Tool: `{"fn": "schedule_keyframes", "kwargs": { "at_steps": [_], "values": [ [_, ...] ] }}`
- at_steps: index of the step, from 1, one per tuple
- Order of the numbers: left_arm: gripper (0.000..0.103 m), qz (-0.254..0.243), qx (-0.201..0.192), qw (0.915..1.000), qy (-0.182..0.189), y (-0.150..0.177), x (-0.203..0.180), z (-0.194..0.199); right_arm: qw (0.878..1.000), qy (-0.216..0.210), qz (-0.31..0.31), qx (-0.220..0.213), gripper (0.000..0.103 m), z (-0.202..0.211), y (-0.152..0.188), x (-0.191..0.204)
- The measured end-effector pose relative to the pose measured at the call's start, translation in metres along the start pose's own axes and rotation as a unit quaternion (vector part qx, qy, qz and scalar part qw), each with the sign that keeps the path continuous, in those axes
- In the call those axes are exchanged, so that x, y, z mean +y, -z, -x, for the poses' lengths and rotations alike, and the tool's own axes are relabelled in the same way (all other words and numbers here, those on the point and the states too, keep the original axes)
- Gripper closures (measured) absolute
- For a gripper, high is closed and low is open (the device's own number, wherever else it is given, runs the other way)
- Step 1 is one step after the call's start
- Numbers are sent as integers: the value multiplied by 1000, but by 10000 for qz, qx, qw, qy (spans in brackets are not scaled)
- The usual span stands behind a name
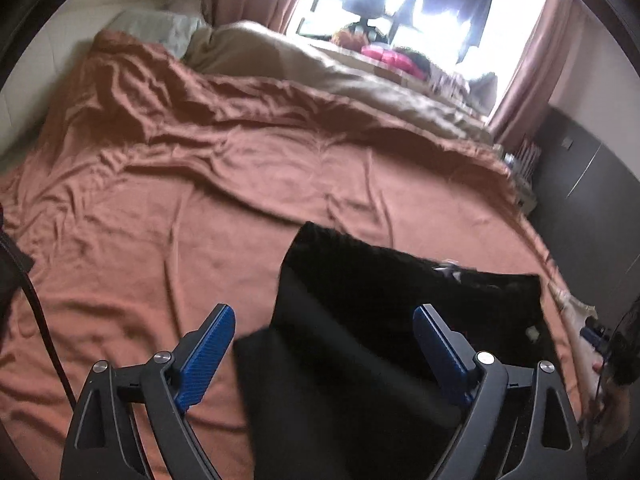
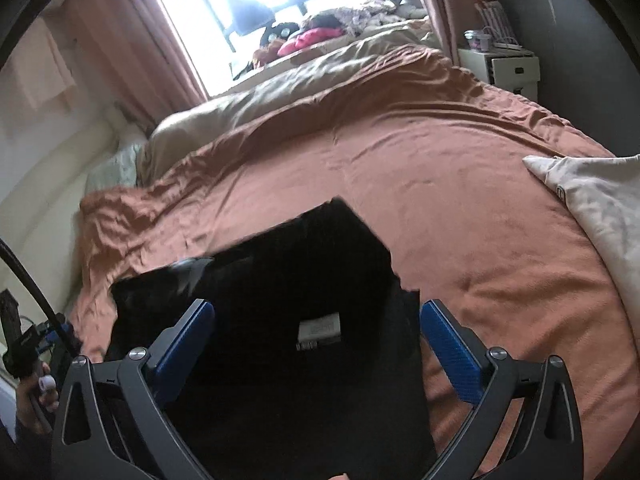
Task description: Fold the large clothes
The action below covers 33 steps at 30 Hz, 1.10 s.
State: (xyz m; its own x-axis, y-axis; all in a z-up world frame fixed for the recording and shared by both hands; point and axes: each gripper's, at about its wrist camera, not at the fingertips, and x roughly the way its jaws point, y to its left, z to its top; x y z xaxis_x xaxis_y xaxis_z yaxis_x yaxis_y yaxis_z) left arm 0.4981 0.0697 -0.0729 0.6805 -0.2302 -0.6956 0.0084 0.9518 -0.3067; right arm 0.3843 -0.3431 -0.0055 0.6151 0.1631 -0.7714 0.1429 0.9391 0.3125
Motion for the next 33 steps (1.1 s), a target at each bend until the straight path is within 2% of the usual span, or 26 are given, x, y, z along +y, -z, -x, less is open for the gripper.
{"fn": "schedule_keyframes", "kwargs": {
  "at_steps": [4,10,13,15,19,20,21,22,23,24,26,30,33],
  "values": [
    [15,-27,308,9995,-68,14,10,-12,9994,118,247,234,0,-6,-5,6],
    [25,-19,762,9970,-146,26,24,-41,9967,397,401,583,1,-37,-18,0],
    [31,63,958,9953,-86,30,33,-62,9956,414,335,769,8,-55,-24,-8],
    [40,106,1104,9938,-24,31,37,-79,9941,421,298,957,22,-71,-29,-13],
    [43,106,1233,9923,38,27,41,-106,9902,531,248,1265,40,-101,-43,-21],
    [49,106,1239,9922,66,25,41,-110,9898,559,256,1287,48,-104,-46,-22],
    [61,112,1240,9921,130,22,41,-115,9896,570,270,1289,58,-107,-49,-21],
    [67,117,1244,9920,189,21,41,-117,9899,572,304,1264,65,-109,-53,-21],
    [72,106,1258,9918,179,18,40,-121,9900,602,341,1230,74,-111,-58,-20],
    [82,91,1238,9921,156,16,39,-123,9907,593,353,1173,83,-110,-59,-19],
    [95,87,1181,9929,129,14,40,-122,9926,552,387,1012,97,-107,-63,-17],
    [100,20,737,9973,-34,9,41,-102,9958,485,371,689,102,-96,-69,-13],
    [99,280,723,9970,-47,11,52,-99,9965,527,286,578,102,-93,-65,-14]
  ]
}}
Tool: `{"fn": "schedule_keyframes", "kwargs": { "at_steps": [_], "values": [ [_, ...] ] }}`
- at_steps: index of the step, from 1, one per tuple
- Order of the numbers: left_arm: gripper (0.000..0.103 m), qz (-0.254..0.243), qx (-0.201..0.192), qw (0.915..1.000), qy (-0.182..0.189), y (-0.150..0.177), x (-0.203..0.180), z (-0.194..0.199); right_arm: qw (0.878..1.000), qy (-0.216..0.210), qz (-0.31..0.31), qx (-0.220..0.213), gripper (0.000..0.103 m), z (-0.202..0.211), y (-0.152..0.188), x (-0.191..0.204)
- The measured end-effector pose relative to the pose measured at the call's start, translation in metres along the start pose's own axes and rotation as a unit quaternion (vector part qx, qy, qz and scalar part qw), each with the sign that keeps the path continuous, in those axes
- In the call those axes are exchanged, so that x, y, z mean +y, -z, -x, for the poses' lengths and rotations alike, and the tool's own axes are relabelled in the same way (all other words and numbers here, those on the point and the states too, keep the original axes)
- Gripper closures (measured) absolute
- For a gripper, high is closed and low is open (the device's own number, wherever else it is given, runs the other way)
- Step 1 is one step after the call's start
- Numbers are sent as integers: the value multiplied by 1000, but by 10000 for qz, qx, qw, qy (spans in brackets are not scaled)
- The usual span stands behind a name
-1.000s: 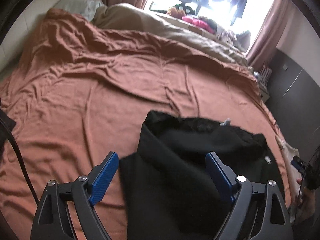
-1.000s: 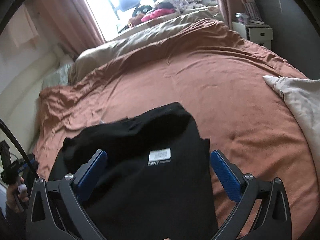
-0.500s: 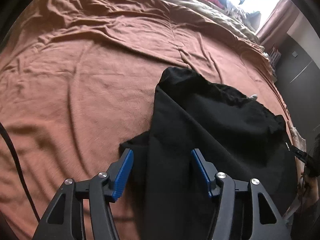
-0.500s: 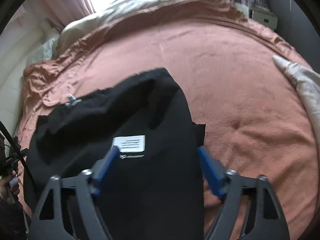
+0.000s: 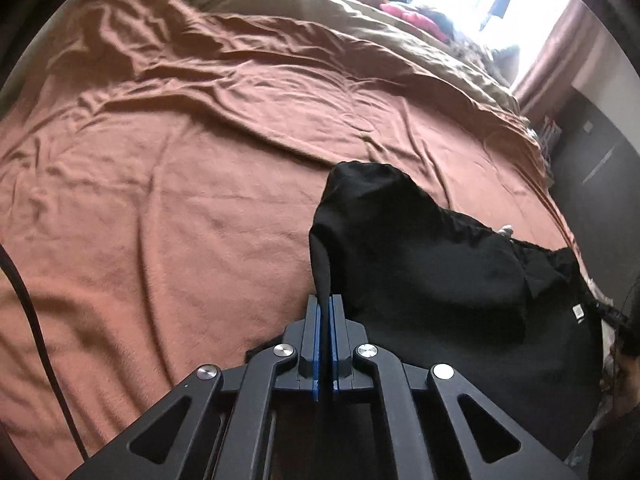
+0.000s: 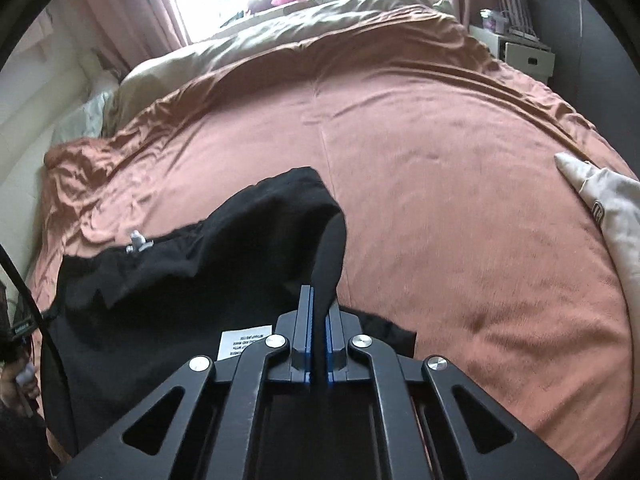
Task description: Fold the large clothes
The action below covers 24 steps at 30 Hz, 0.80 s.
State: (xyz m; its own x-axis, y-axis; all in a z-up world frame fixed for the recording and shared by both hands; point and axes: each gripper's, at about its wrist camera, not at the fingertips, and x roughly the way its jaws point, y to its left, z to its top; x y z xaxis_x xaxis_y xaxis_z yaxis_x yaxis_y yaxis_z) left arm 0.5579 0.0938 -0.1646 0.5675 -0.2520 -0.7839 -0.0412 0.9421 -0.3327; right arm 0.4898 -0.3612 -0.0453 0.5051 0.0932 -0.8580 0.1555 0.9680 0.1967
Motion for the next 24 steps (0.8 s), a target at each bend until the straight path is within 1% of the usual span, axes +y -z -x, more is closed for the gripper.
{"fn": "schedule_keyframes", "kwargs": {
  "at_steps": [4,7,10,11,14,16,18,20,24],
  "values": [
    [99,211,198,9995,-90,4,7,-13,9995,145,-188,227,102,-17,9,1],
    [98,320,232,9992,-16,3,7,-9,9996,144,-192,150,101,-4,13,3],
    [97,324,179,9993,106,3,5,8,9999,42,-156,-54,101,15,7,4],
    [95,319,120,9994,117,3,4,17,9999,5,-137,-91,101,24,10,3],
    [94,214,-92,9997,47,6,-2,43,9998,-70,-59,-159,101,43,17,5],
    [94,65,-157,9998,36,13,-9,56,9997,-57,63,-229,101,54,26,9],
    [94,-43,-126,9999,49,22,-13,65,9994,-65,176,-293,101,67,36,11],
    [94,-100,-79,9998,141,31,-16,72,9992,-37,256,-291,101,77,43,11],
    [93,-237,68,9993,285,62,-28,83,9987,-157,429,-227,100,92,65,18]
  ]
}}
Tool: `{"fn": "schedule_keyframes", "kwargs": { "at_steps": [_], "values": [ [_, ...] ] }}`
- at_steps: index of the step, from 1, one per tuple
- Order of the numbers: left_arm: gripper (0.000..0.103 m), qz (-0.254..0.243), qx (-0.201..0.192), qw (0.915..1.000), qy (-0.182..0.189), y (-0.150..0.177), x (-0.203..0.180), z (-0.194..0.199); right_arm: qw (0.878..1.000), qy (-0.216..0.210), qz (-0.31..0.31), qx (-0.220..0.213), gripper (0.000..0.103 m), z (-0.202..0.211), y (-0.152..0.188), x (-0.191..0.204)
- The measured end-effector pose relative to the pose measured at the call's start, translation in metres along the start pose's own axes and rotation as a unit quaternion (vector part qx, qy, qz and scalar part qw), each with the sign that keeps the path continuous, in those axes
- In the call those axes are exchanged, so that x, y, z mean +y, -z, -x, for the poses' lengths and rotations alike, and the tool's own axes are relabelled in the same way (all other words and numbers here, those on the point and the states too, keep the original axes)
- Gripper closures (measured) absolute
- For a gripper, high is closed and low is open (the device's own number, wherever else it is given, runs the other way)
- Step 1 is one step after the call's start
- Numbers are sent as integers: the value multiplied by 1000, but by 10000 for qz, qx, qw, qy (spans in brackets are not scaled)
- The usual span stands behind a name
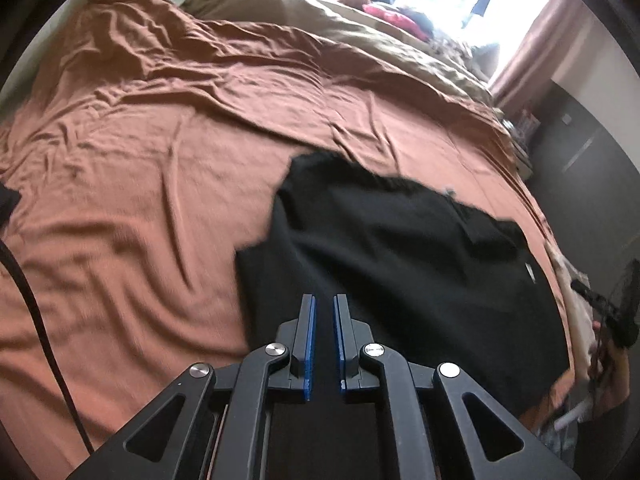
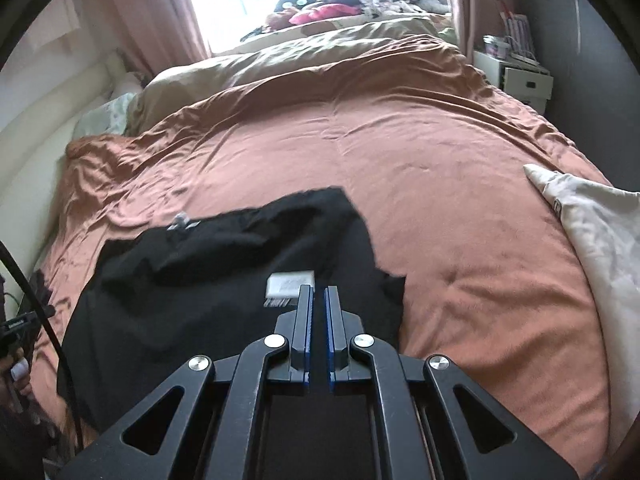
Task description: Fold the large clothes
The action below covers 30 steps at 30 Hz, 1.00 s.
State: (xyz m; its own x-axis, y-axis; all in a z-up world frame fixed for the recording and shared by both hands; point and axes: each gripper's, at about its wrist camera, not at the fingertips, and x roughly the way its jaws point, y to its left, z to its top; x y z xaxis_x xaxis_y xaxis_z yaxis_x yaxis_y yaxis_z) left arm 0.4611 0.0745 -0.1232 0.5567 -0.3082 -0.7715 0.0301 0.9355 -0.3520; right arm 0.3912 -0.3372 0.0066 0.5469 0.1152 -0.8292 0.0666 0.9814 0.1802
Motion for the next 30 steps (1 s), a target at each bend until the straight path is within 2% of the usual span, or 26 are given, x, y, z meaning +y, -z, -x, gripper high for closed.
{"fn": "schedule_keyframes", "kwargs": {
  "at_steps": [1,2,3,4,5,7,8,9,10,11,17,21,25,30],
  "values": [
    [92,-40,68,10000,39,9,-5,0,10000,-31,38,45,100,2,6,2],
    [83,-88,138,9998,77,18,-10,-1,9999,-54,78,77,100,5,13,5],
    [68,-117,154,9998,90,27,-14,0,9999,-46,106,83,100,9,18,5],
    [59,-132,135,9998,92,34,-17,1,9999,-26,143,91,99,11,27,8],
    [45,-159,102,9998,99,42,-22,2,9998,-51,161,103,99,13,31,10],
    [41,-261,45,9996,116,58,-33,4,9997,-106,196,112,94,19,41,18],
    [41,-310,47,9994,115,64,-38,5,9996,-142,234,122,75,22,48,22],
    [41,-353,51,9993,120,68,-41,6,9994,-201,247,130,33,24,53,24],
    [41,-415,35,9991,119,75,-47,7,9991,-323,241,121,15,27,60,27],
    [41,-440,17,9990,115,78,-51,8,9990,-364,227,94,7,28,62,31],
    [41,-730,-94,9973,69,100,-74,10,9981,-256,552,84,7,35,88,52],
    [41,-1127,82,9935,-124,112,-87,-4,9947,-96,1006,177,7,30,102,75],
    [41,-1373,361,9888,-457,116,-89,-29,9850,90,1686,354,7,13,109,109],
    [41,-1398,364,9884,-470,107,-86,-48,9770,167,1955,835,7,-33,100,131]
  ]
}}
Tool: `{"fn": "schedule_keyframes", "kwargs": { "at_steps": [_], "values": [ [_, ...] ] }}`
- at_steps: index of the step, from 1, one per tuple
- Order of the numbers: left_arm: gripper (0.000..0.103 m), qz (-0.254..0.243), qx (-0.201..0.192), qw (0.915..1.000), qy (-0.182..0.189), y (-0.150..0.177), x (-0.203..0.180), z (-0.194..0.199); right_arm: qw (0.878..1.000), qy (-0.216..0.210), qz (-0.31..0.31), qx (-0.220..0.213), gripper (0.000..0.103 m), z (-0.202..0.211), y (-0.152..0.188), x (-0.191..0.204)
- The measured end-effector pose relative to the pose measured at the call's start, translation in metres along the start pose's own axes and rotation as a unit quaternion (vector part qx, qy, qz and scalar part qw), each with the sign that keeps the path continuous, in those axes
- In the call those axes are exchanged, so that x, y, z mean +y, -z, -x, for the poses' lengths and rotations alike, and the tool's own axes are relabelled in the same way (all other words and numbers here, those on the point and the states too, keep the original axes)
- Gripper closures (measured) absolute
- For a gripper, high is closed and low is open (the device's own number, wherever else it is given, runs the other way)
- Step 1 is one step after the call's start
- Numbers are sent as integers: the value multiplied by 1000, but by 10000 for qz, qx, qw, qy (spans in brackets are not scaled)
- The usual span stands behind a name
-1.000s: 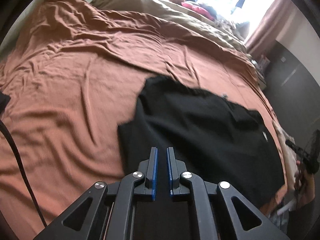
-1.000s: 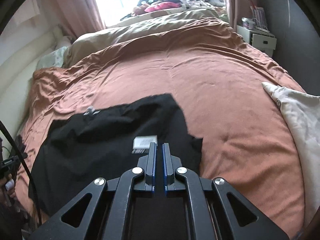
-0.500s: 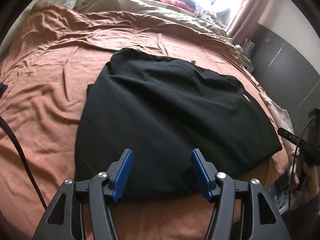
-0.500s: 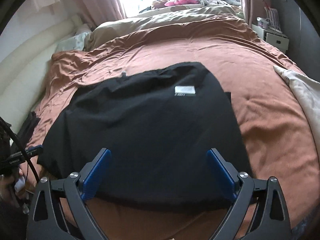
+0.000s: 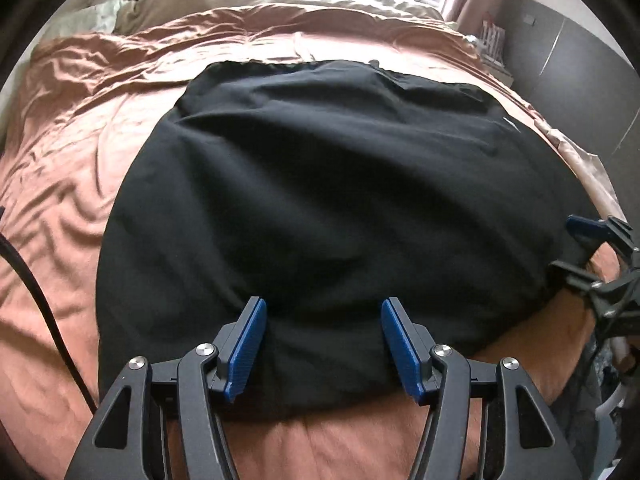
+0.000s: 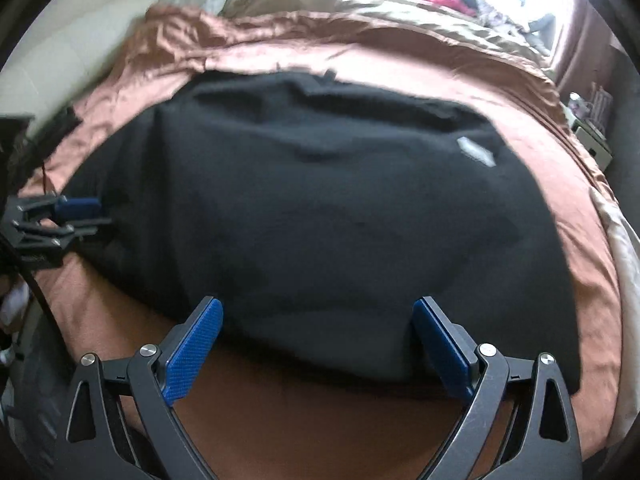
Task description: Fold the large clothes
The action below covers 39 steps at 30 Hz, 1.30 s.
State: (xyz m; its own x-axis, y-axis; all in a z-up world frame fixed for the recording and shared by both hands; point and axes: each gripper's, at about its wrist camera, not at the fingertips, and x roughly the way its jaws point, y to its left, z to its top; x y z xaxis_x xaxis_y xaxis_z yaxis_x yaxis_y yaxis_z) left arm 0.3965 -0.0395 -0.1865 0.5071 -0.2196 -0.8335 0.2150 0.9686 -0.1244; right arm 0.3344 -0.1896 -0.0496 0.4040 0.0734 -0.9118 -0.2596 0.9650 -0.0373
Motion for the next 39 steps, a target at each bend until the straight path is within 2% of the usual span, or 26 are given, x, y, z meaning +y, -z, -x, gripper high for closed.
{"fn": "schedule_keyframes", "kwargs": {
  "at_steps": [3,7,11,16,19,21,23,27,28,30,32,34,35,37,39],
  "values": [
    [41,39,-53,9999,-85,-9,5,-3,9998,156,53,139,7,-20,-20,5],
    [41,370,-154,9991,-138,-17,25,5,9994,252,-42,253,7,-40,-48,4],
    [41,1034,-347,9939,-174,-10,65,26,9988,378,-160,260,7,-60,-70,5],
    [41,1920,-356,9807,124,14,114,48,9986,392,-294,201,10,-75,-76,6],
    [41,2262,-267,9732,322,26,129,52,9984,336,-428,134,22,-74,-77,5],
    [41,2553,-184,9647,624,34,137,51,9982,182,-578,50,38,-67,-77,0],
    [41,2724,-148,9578,912,39,140,49,9972,-128,-740,-27,39,-60,-73,0],
    [41,2892,-10,9481,1325,45,138,45,9969,-478,-625,-86,39,-46,-60,10],
    [41,2909,38,9472,1345,46,138,44,9964,-584,-611,-89,39,-43,-56,12],
    [42,2929,96,9463,1366,47,139,44,9953,-785,-567,-84,49,-37,-49,14],
    [47,2979,130,9436,1442,45,140,40,9932,-1017,-559,-30,54,-33,-43,16],
    [52,2866,219,9483,1348,40,136,34,9913,-1182,-569,57,60,-35,-41,17],
    [60,2841,239,9499,1282,40,136,33,9905,-1246,-565,164,65,-41,-40,18],
    [66,2835,261,9514,1172,37,134,29,9916,-1155,-513,268,73,-48,-41,22],
    [72,2713,237,9569,1009,35,126,29,9932,-965,-531,370,79,-62,-47,23]
  ]
}}
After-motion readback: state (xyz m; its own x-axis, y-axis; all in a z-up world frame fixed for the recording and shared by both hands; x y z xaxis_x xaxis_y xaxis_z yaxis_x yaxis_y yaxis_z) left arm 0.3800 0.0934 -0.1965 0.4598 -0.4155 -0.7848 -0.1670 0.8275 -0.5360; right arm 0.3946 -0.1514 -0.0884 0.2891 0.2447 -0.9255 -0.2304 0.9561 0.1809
